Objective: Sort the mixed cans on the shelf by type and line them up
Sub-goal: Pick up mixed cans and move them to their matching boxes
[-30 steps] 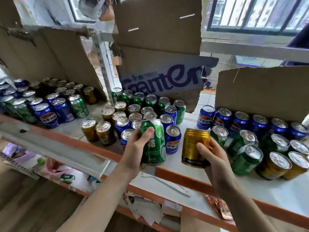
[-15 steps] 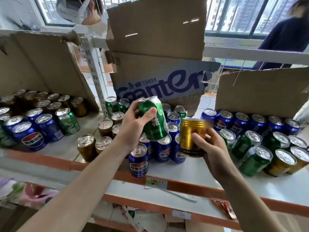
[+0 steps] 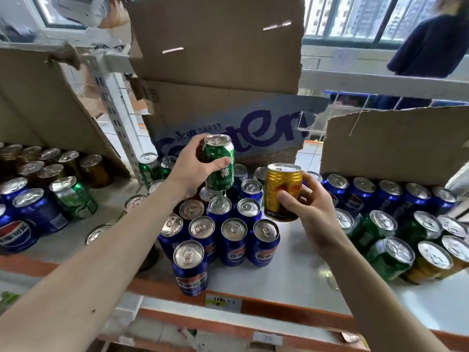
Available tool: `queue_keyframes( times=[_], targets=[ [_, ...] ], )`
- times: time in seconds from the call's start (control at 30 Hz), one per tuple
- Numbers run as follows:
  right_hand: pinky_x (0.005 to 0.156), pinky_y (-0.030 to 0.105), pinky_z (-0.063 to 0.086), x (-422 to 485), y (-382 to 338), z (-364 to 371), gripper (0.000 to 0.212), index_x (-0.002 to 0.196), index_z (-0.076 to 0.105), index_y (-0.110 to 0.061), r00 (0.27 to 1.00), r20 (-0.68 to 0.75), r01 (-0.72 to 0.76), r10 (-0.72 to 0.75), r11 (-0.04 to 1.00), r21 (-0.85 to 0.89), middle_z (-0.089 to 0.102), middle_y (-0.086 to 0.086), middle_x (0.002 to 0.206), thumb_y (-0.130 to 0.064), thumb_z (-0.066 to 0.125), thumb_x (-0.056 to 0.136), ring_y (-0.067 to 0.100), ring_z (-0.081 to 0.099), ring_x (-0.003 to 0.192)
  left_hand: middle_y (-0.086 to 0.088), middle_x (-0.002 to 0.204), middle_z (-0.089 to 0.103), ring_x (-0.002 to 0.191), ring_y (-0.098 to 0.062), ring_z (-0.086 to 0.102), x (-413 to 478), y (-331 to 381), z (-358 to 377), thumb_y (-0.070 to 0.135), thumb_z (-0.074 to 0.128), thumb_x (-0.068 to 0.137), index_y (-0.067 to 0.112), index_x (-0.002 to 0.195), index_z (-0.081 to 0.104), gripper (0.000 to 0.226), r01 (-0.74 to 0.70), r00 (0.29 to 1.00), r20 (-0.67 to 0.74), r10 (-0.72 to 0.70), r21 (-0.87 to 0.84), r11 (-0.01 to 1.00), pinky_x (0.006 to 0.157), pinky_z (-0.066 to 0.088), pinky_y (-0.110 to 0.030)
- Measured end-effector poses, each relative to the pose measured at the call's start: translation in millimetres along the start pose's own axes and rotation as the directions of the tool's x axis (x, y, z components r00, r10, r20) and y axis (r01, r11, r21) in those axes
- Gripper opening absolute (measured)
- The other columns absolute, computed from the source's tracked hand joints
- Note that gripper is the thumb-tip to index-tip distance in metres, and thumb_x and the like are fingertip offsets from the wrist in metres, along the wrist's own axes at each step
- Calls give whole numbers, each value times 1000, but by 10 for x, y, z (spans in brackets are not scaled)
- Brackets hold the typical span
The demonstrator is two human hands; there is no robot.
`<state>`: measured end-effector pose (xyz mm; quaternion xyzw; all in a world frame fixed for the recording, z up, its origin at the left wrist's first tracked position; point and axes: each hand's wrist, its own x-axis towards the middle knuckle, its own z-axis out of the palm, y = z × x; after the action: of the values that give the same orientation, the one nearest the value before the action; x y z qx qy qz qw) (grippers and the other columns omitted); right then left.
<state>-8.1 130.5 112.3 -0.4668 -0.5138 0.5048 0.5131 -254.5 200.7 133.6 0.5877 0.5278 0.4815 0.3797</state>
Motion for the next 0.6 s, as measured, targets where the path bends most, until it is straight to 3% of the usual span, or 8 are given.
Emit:
queue_keyframes(
  times=[0.13,0.23,0.37,0.47,0.6],
  targets=[
    [76,23,56,121,60,-48,53,128,53,-26,1000,6,-23,23,1000,21,73,-1,107,-8,73,83,12,69,99,16,109,61,94,10,58,109,-121,48,16,82,80,24,122,54,51,-11,1000,0,11,62,998,70,44,0],
    [76,22,56,175,110,-71,61,135,49,-22,998,21,-53,53,999,8,70,1,113,-11,75,81,13,69,101,13,111,62,97,5,60,146,-262,104,19,82,79,23,122,55,51,-7,1000,8,6,94,996,76,46,-6],
    [85,31,55,213,165,-70,77,138,49,-22,998,8,-65,65,998,14,71,4,116,-21,84,69,19,69,104,17,111,59,100,4,58,195,-369,107,20,84,78,28,124,51,57,2,999,32,-7,152,988,80,44,-8],
    [83,31,56,232,197,-69,70,136,50,-21,998,-17,-59,60,998,18,71,5,115,-15,80,74,20,69,103,15,116,59,107,-3,56,247,-425,114,24,86,76,24,129,51,64,-41,992,122,12,238,970,91,41,-16],
    [80,28,58,245,236,-70,67,136,51,-19,997,-50,-60,61,998,17,71,6,114,-11,81,76,20,70,102,13,118,61,110,-4,58,315,-428,148,23,85,76,26,129,51,63,-51,982,190,12,201,978,97,45,-25]
  ],
)
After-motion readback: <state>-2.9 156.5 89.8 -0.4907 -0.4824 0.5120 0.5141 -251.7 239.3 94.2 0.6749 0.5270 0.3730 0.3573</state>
